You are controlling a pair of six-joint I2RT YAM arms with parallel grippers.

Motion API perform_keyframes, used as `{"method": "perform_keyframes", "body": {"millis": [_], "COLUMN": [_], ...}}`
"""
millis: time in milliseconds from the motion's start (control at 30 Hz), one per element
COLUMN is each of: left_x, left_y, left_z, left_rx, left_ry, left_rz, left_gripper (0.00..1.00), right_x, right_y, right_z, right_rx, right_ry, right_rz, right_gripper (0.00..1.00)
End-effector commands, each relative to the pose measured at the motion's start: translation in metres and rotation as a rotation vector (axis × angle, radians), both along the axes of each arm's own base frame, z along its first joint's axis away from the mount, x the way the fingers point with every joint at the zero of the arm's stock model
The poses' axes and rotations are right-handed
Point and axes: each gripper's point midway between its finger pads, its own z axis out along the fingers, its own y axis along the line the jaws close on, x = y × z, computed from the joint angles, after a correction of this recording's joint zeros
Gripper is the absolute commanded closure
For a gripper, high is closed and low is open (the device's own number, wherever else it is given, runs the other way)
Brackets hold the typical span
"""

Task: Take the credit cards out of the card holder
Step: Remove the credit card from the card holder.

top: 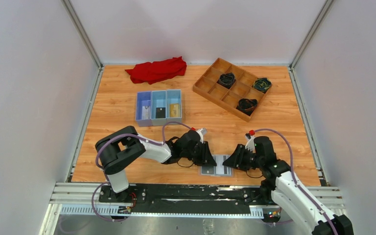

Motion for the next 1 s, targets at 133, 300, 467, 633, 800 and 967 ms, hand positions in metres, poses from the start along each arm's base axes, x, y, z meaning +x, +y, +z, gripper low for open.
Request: {"method": "perform_keyframes", "body": {"millis": [133, 300, 467, 633, 800, 967], "left_x": [-0.005, -0.005, -0.005, -0.005, -0.005, -0.006], "left_y": [0.005, 0.005, 0.006, 0.005, 0.005, 0.005], "left_z": [-0.011, -0.011, -0.011, -0.010, -0.011, -0.011], "left_rx": [0.029, 0.028, 0.029, 0.027, 0.027, 0.027], "left_ry": [0.000, 0.002, 0.000, 0.001, 0.001, 0.002], "left_rz": [-0.006, -0.007, -0.005, -0.006, -0.008, -0.009], "left_gripper": [0.72, 0.72, 0.72, 0.72, 0.72, 0.72], "right_x": [-0.001, -0.002, -0.004, -0.005, -0.006, -0.007], "right_y": [-0.004, -0.005, -0.006, -0.007, -0.007, -0.008], "right_z": [-0.001, -0.003, -0.009, -0.011, -0.013, -0.014], "right_rx": [-0.030, -0.040, -0.053, -0.059, -0.061, -0.064], "right_ry": [-0.032, -0.027, -0.011, -0.014, -0.008, -0.007], "right_rz": [0.001, -0.002, 0.009, 0.008, 0.009, 0.009], "right_gripper": [0.60, 0.60, 0.60, 0.60, 0.60, 0.60]}}
